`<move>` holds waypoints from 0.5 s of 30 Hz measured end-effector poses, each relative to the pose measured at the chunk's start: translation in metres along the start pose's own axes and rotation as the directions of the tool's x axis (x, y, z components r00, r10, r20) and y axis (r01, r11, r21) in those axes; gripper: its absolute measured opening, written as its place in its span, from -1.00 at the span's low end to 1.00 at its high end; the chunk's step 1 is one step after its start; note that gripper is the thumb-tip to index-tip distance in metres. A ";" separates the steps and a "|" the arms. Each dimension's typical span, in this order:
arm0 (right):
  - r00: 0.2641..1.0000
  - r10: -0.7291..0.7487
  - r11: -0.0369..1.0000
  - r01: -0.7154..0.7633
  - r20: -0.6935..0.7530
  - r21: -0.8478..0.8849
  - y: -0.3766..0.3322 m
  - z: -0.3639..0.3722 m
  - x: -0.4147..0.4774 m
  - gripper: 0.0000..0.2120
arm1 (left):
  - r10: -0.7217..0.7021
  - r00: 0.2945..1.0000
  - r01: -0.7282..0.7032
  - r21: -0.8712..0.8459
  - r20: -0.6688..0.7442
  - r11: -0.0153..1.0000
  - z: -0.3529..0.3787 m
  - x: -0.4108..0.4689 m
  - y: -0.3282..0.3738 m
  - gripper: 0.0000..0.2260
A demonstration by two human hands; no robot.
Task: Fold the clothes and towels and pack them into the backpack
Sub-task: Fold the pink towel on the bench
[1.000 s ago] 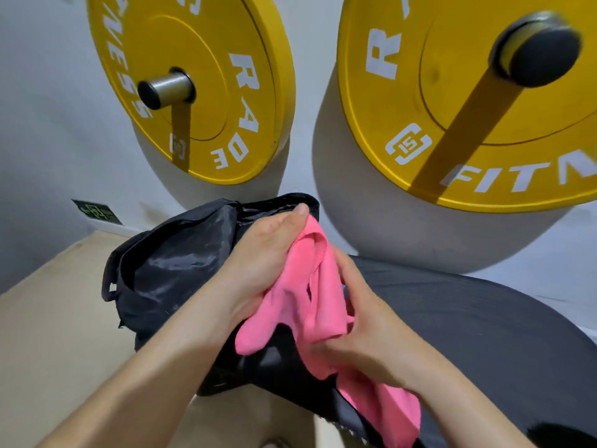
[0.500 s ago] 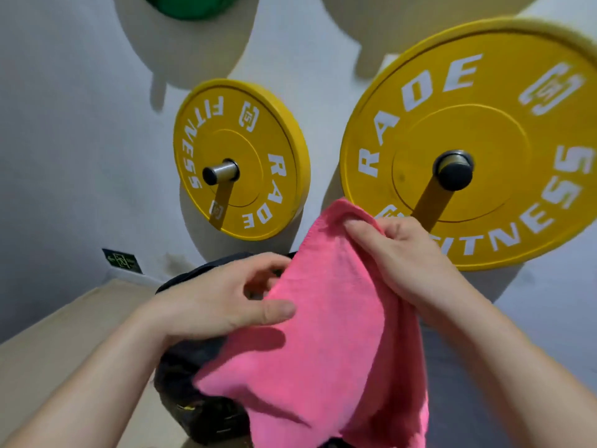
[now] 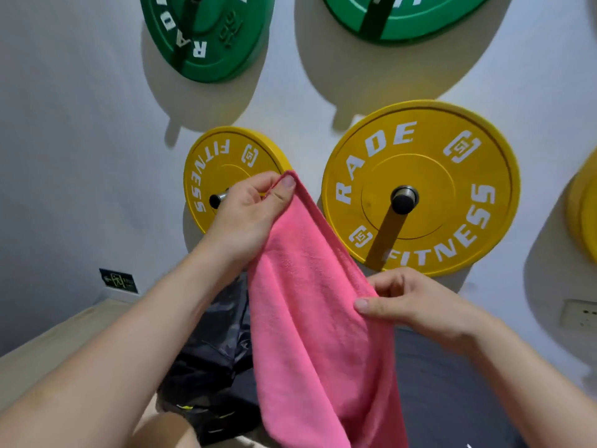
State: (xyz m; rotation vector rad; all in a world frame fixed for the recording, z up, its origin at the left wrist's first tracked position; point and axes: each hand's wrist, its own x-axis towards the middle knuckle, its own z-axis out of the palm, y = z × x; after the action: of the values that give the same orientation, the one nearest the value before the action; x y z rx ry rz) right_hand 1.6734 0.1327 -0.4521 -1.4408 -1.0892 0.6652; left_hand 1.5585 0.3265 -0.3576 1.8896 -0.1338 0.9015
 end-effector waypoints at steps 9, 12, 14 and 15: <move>0.953 0.287 0.957 -0.290 0.098 0.016 0.038 0.010 -0.065 -0.55 | 0.104 0.974 -0.081 0.118 -0.202 0.990 -0.037 -0.006 0.035 -0.73; 0.947 0.322 0.947 -0.322 0.008 0.002 0.037 -0.018 -0.091 -0.41 | 0.002 0.951 0.038 0.123 -0.310 0.992 -0.063 -0.010 0.025 -0.71; 0.948 0.315 0.948 -0.311 -0.045 0.072 0.032 -0.041 -0.104 -0.45 | -0.109 0.951 0.163 0.170 -0.289 0.972 -0.075 -0.017 0.009 -0.70; 0.948 0.314 0.948 -0.309 -0.060 0.075 0.027 -0.050 -0.109 -0.48 | -0.146 0.954 0.205 0.217 -0.261 0.954 -0.078 -0.021 -0.003 -0.71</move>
State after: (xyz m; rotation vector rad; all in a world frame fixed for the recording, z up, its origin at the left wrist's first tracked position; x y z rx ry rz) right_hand 1.6798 0.0155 -0.4890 -1.5834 -0.7831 0.8579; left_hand 1.5035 0.3860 -0.3555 1.9576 0.3029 1.0533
